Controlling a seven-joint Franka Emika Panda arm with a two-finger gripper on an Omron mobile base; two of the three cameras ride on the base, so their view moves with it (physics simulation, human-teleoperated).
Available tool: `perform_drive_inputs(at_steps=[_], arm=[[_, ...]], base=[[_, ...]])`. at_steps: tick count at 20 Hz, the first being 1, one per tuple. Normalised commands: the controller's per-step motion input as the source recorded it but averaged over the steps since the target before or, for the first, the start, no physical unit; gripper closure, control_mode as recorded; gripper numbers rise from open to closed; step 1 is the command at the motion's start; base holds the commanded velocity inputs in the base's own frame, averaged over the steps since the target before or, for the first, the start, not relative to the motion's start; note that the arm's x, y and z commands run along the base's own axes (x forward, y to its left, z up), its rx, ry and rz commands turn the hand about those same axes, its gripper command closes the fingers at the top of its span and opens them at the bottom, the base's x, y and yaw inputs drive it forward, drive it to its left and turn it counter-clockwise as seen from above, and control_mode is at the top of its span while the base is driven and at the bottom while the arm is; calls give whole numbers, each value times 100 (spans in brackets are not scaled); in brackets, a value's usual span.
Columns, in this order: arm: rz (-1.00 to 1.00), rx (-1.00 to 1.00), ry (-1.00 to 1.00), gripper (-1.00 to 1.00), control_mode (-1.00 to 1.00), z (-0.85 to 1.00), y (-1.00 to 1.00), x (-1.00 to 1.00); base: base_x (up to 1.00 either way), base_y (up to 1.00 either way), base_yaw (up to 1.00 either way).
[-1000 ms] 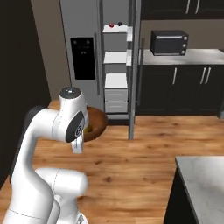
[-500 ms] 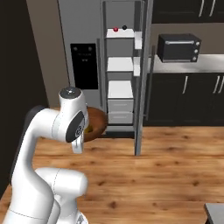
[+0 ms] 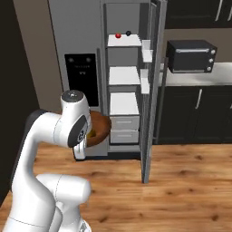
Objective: Pick the chicken drumstick and lemon from their plates and place them in the bowl. Then put the bowl in the fridge.
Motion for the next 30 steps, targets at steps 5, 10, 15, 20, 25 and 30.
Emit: perform_drive_inputs(at_steps=[5,10,15,20,25,30], arm=[[0,0,0,100,100,0,0,0],[0,0,0,100,100,0,0,0],[0,0,0,100,100,0,0,0],[0,0,0,100,100,0,0,0],[0,0,0,100,100,0,0,0],[0,0,0,100,100,0,0,0]], base=[[89,28,-7],[89,22,0],[87,5,-3],[78,0,-5],[57,-20,-1],[44,-35,0]])
